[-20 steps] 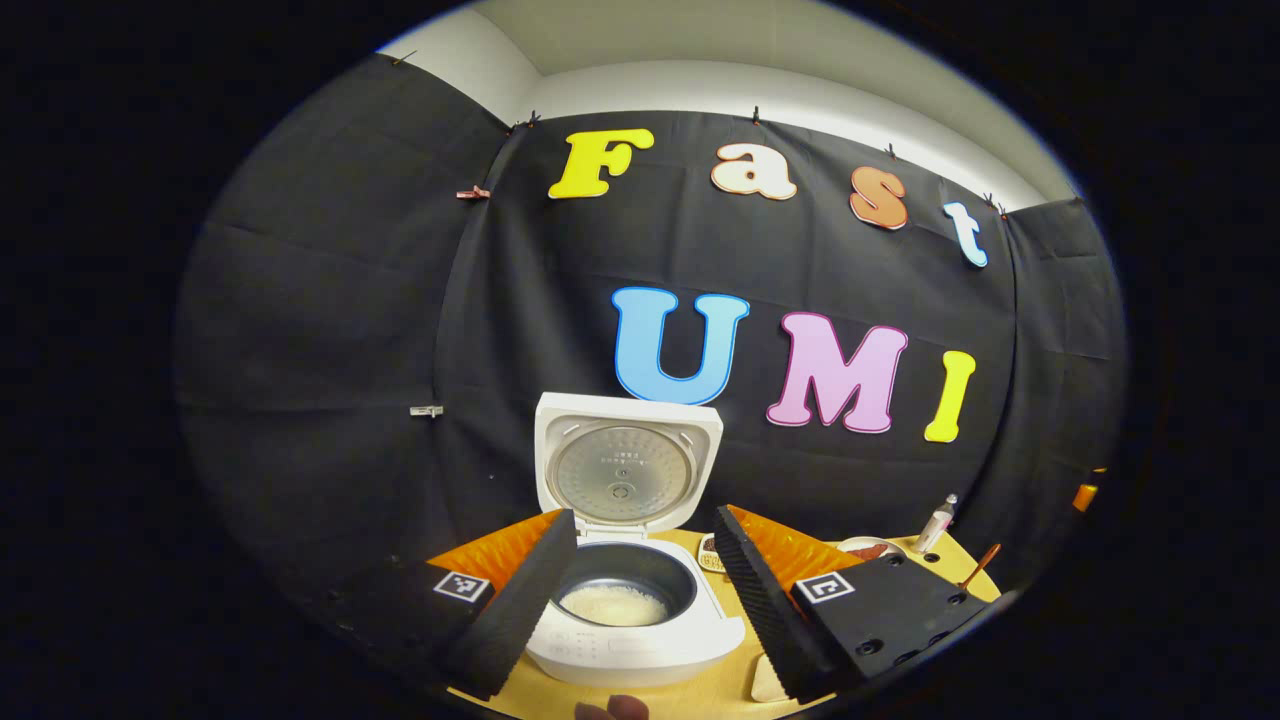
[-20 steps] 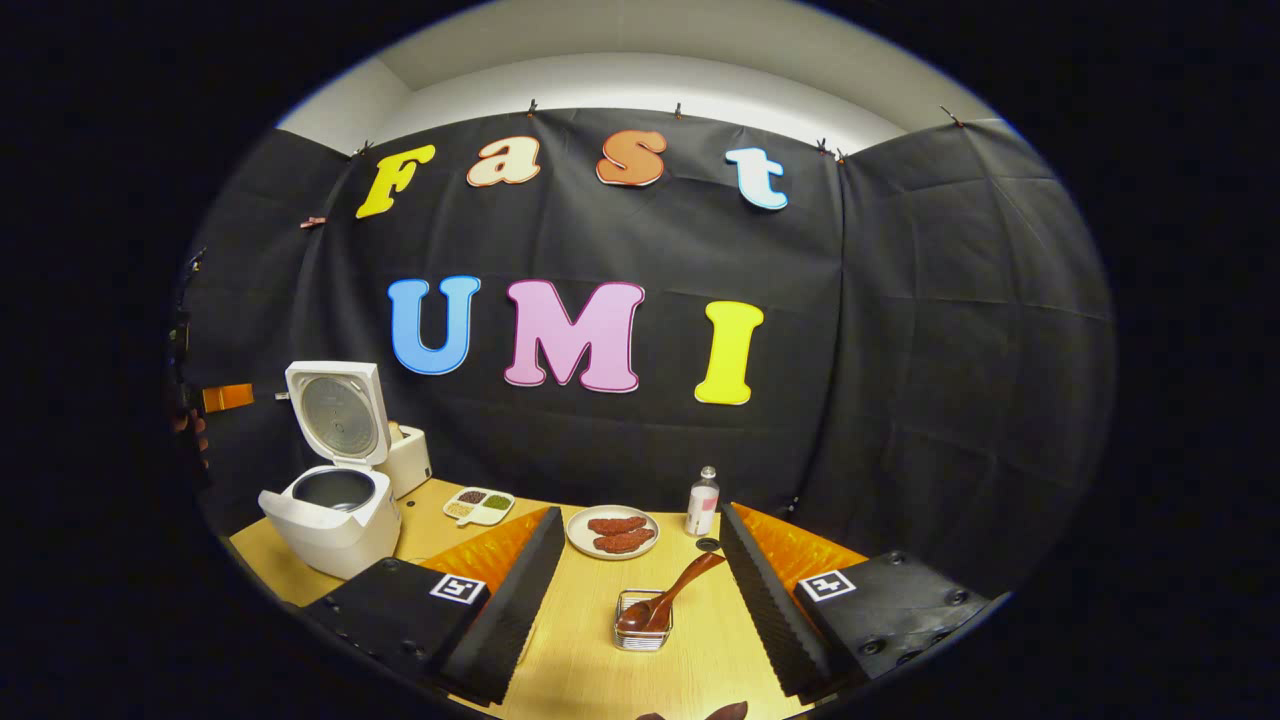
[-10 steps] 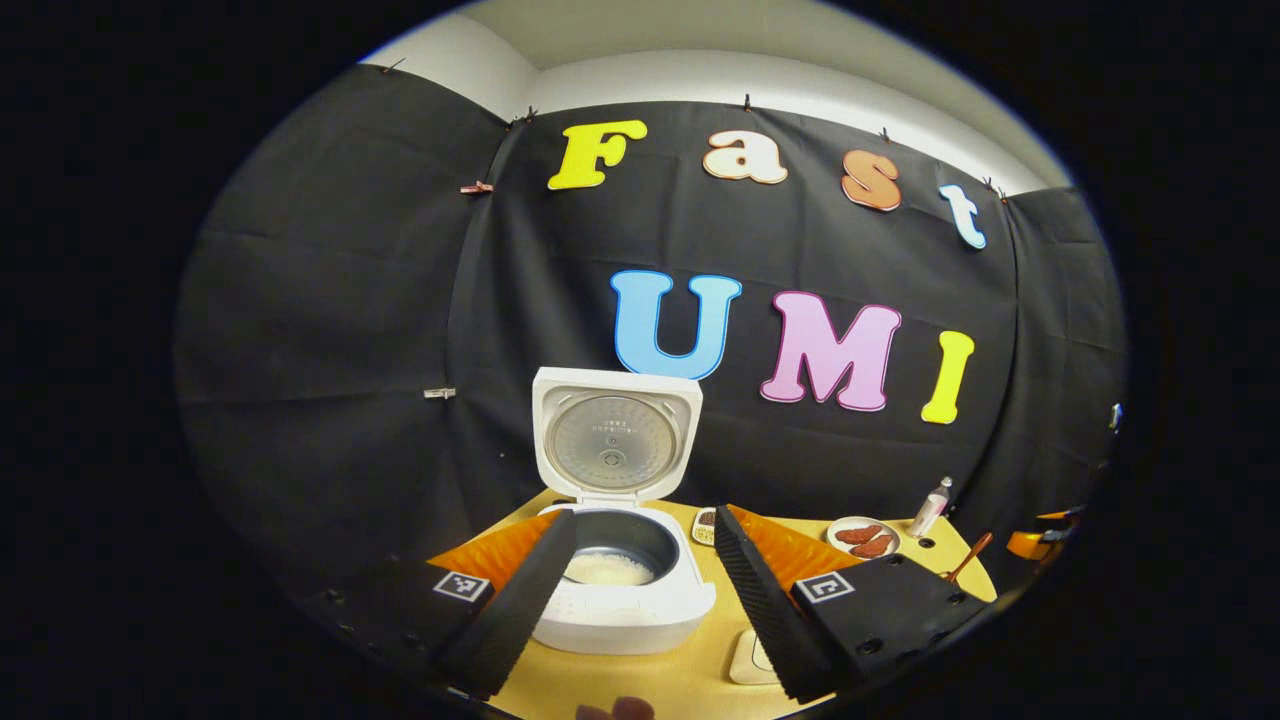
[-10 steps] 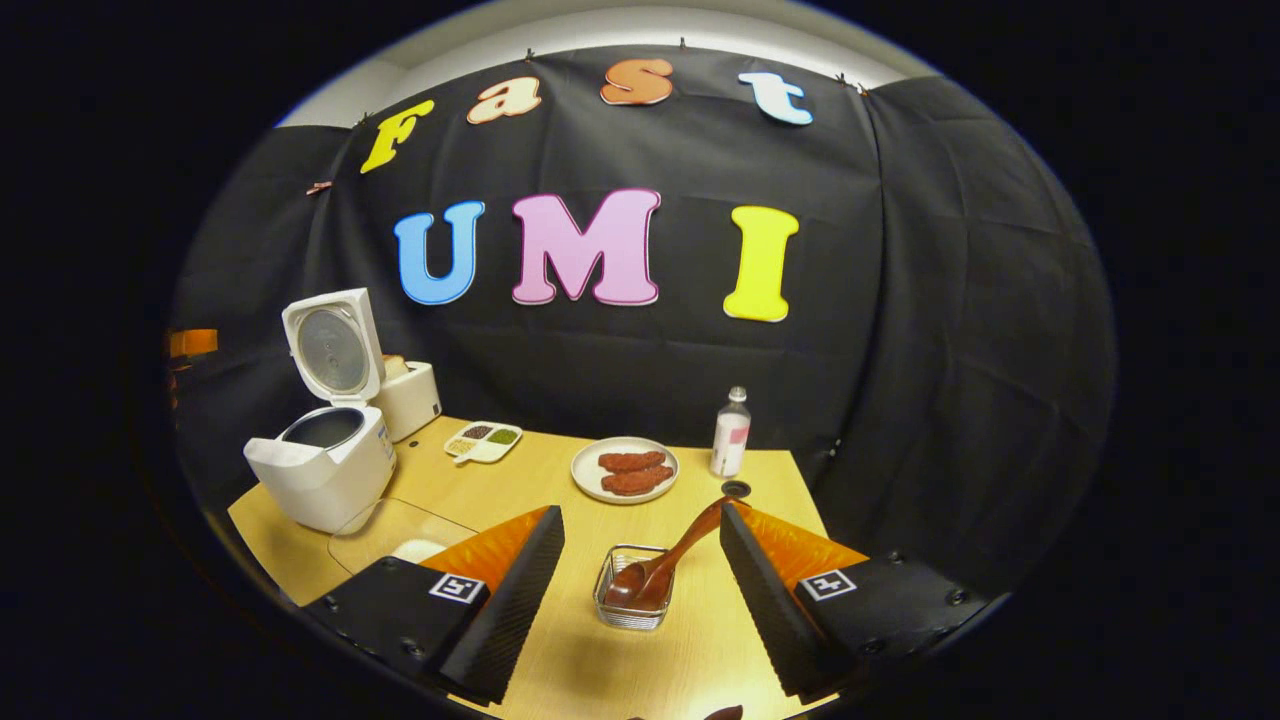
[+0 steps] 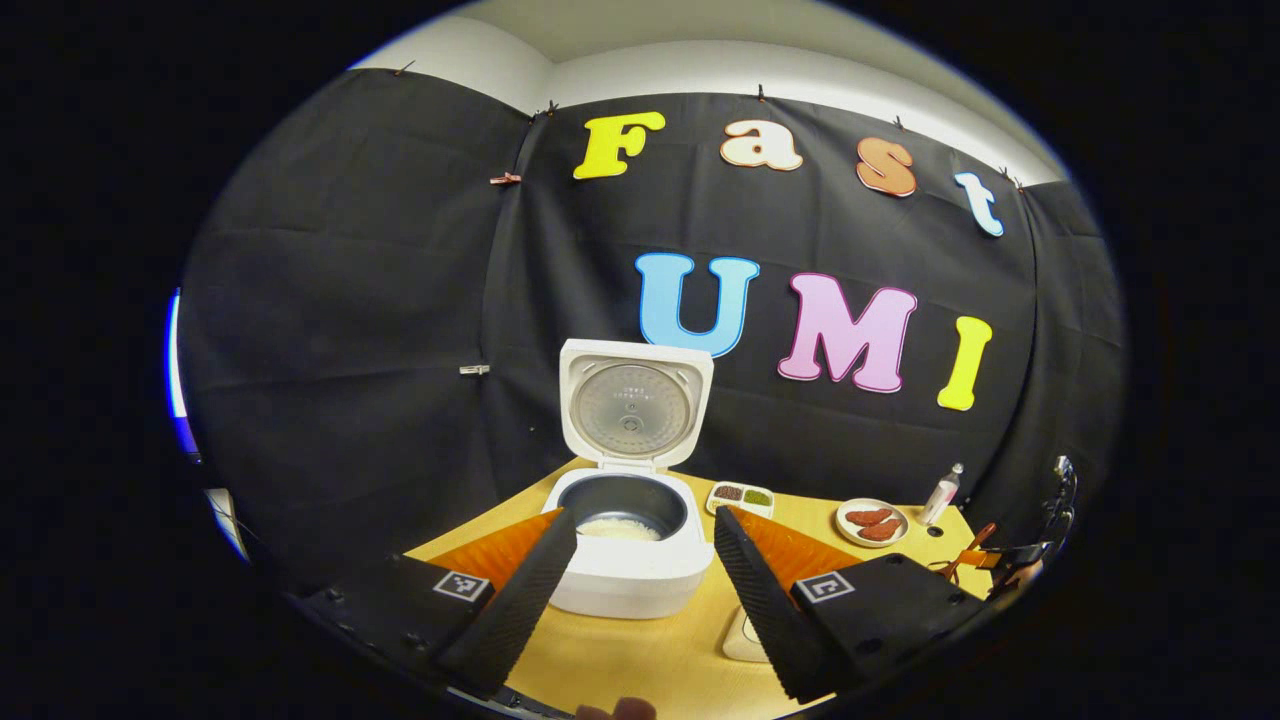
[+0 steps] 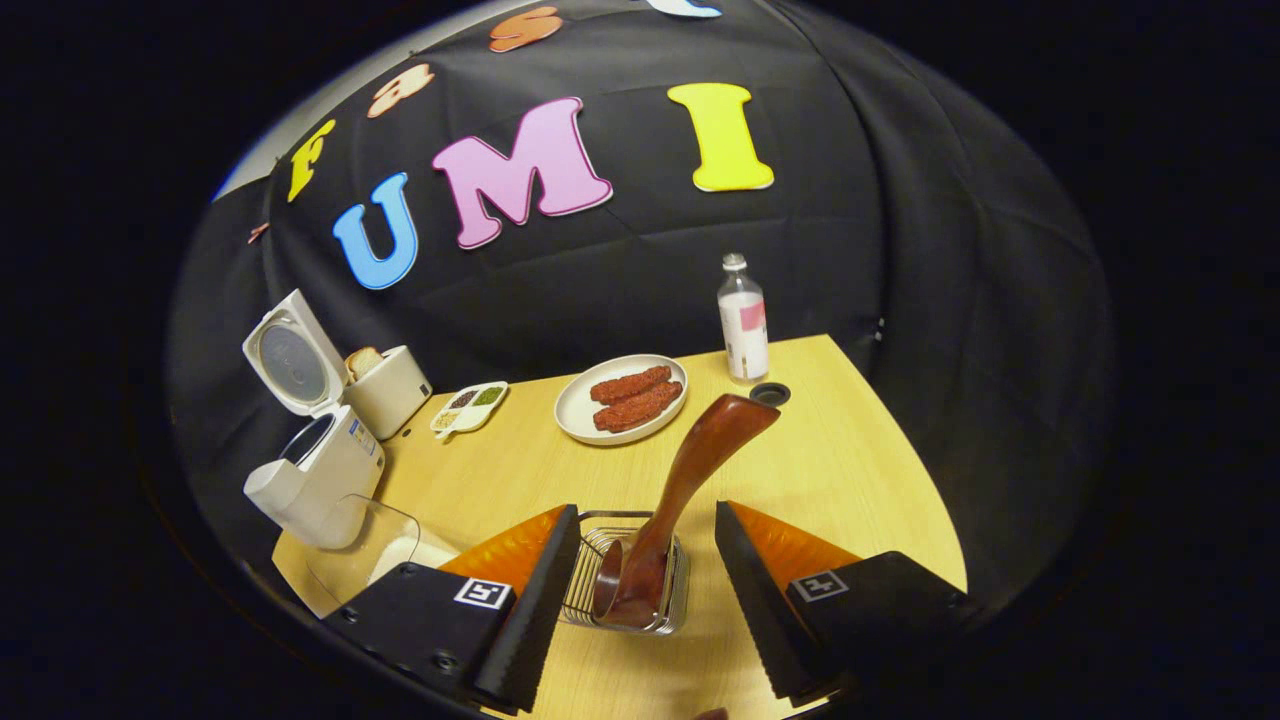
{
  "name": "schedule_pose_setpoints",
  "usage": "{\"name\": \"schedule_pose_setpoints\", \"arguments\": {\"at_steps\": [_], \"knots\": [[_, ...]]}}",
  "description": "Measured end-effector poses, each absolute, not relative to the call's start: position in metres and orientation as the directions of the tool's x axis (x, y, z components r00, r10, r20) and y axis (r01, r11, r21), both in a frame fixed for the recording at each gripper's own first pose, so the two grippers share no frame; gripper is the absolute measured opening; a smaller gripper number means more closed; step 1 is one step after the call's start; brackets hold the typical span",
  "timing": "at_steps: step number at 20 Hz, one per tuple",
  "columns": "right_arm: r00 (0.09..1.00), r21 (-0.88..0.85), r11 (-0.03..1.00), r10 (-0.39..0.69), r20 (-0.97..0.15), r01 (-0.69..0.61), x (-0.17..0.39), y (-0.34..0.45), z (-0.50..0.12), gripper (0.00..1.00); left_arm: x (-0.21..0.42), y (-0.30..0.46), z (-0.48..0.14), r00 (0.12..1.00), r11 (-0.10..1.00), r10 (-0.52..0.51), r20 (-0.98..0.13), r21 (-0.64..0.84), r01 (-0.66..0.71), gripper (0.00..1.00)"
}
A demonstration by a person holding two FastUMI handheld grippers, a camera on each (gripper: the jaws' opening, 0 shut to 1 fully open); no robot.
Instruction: Close the left gripper, press the button to open the rice cooker; take a wooden spoon from the chopstick holder with the right hand, scoop a spoonful of rice and pour it into the rice cooker, then put the wooden spoon back into the chopstick holder.
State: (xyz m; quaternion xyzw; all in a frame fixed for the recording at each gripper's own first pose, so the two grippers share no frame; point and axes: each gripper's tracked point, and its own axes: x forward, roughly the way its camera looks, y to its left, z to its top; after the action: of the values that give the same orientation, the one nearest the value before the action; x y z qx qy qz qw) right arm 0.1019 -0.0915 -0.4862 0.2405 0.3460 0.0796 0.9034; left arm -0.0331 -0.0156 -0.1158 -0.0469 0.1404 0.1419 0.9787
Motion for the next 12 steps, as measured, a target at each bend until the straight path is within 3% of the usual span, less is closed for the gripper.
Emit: {"name": "schedule_pose_setpoints", "arguments": {"at_steps": [3, 6, 7, 12], "knots": [[0.738, 0.553, 0.832, 0.342, -0.581, 0.05, 0.113, -0.081, -0.496, 0.84, -0.052, -0.004, -0.124, 0.904, 0.949, 0.291, -0.312, -0.025, -0.314, 0.95], [0.705, 0.534, 0.84, 0.325, -0.63, 0.09, 0.118, -0.079, -0.516, 0.53, -0.066, 0.01, -0.127, 0.892, 0.937, 0.311, -0.328, -0.049, -0.345, 0.95], [0.708, 0.529, 0.844, 0.318, -0.63, 0.092, 0.119, -0.076, -0.516, 0.34, -0.07, 0.014, -0.129, 0.889, 0.934, 0.315, -0.332, -0.055, -0.352, 0.95], [0.718, 0.48, 0.87, 0.265, -0.643, 0.109, 0.116, -0.082, -0.507, 0.29, -0.082, 0.033, -0.131, 0.879, 0.929, 0.326, -0.347, -0.056, -0.366, 0.95]]}}
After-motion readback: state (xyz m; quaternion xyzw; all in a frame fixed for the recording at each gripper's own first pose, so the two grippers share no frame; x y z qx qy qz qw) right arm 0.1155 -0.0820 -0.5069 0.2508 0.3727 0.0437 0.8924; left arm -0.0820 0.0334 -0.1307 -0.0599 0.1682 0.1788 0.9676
